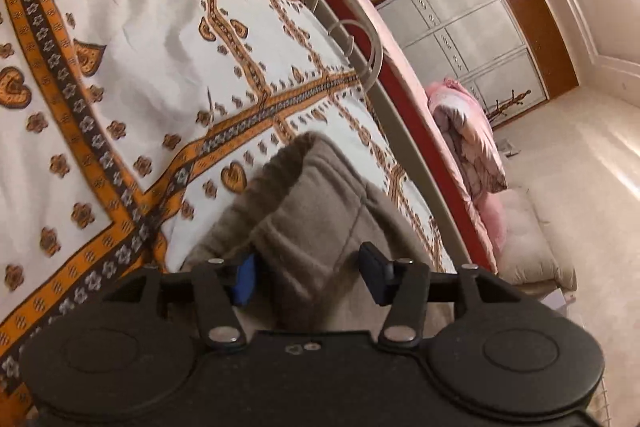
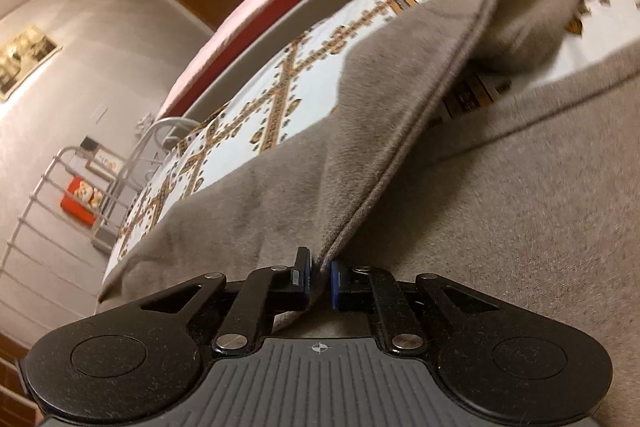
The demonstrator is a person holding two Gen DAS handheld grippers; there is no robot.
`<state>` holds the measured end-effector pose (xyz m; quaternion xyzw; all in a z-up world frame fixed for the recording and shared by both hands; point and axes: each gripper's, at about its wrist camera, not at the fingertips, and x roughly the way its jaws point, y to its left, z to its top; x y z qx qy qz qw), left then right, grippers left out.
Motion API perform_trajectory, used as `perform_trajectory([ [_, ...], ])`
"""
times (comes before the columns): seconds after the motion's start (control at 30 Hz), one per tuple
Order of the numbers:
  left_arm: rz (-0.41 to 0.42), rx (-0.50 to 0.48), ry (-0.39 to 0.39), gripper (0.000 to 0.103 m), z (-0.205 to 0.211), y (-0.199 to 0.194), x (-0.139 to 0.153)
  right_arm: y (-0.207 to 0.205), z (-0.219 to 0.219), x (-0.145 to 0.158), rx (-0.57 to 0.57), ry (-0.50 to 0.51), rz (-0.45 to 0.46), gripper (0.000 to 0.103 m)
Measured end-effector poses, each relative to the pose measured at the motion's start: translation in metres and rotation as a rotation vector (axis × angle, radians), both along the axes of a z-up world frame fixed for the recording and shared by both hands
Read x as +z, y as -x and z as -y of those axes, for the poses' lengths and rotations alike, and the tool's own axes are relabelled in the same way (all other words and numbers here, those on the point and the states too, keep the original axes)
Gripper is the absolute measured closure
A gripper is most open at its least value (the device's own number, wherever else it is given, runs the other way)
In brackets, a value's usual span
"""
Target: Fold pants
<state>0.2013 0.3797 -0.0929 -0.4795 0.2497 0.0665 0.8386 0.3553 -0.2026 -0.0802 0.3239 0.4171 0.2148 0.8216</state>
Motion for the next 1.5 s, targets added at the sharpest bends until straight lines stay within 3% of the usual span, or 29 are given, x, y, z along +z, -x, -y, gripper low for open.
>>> perform_trajectory([
  [0.07,-0.016,-0.003,-0.044,0.076,0.003,-0.002,0.006,-0.004,0.000,-0.003,-0.016,-0.017,-0.005,0.094],
  [0.17,-0.025,-0.024,-0.081,0.081,0.005,-0.001,0.015,-0.007,-0.002,0.006,0.001,0.000,0.021,0.097],
  [0.27,0.023,-0.053,-0.078,0.084,0.003,0.010,0.031,0.007,0.000,0.030,0.017,0.013,0.113,0.097],
  [0.3,0.045,-0.058,-0.087,0.090,0.002,0.016,0.039,0.014,0.003,0.038,0.020,0.010,0.137,0.097],
  [0.43,0.067,-0.060,-0.078,0.091,-0.005,0.036,0.049,0.038,0.019,0.060,0.042,-0.011,0.196,0.097],
  [0.5,0.023,-0.073,-0.070,0.091,-0.005,0.039,0.043,0.049,0.019,0.059,0.073,-0.006,0.180,0.097],
  [0.57,-0.043,-0.080,-0.056,0.092,-0.004,0.040,0.034,0.056,0.012,0.049,0.110,0.073,0.170,0.097],
  [0.6,-0.069,-0.079,-0.046,0.091,-0.004,0.040,0.029,0.057,0.009,0.040,0.115,0.095,0.145,0.097],
  [0.73,-0.079,-0.054,-0.036,0.057,-0.004,0.041,0.027,0.056,0.011,0.020,0.070,0.044,0.084,0.096],
  [0.83,-0.082,-0.061,-0.059,0.056,0.000,0.036,0.027,0.054,0.010,0.017,0.065,0.042,0.069,0.096],
  [0.9,-0.106,-0.074,-0.096,0.059,0.003,0.028,0.025,0.049,0.009,0.012,0.069,0.056,0.051,0.096],
  [0.97,-0.124,-0.100,-0.144,0.076,0.008,0.021,0.025,0.040,0.010,0.007,0.060,0.053,0.031,0.096],
  [1.07,-0.104,-0.097,-0.152,0.092,0.008,0.020,0.029,0.040,0.011,0.009,0.060,0.042,0.040,0.097],
  [1.23,-0.026,-0.094,-0.132,0.094,0.006,0.038,0.043,0.062,0.018,0.037,0.091,0.006,0.153,0.097],
  [1.4,-0.021,-0.085,-0.119,0.094,0.001,0.044,0.043,0.075,0.023,0.037,0.109,-0.035,0.133,0.097],
  [1.5,-0.055,-0.086,-0.130,0.094,-0.001,0.039,0.040,0.075,0.013,0.028,0.148,0.008,0.110,0.097],
])
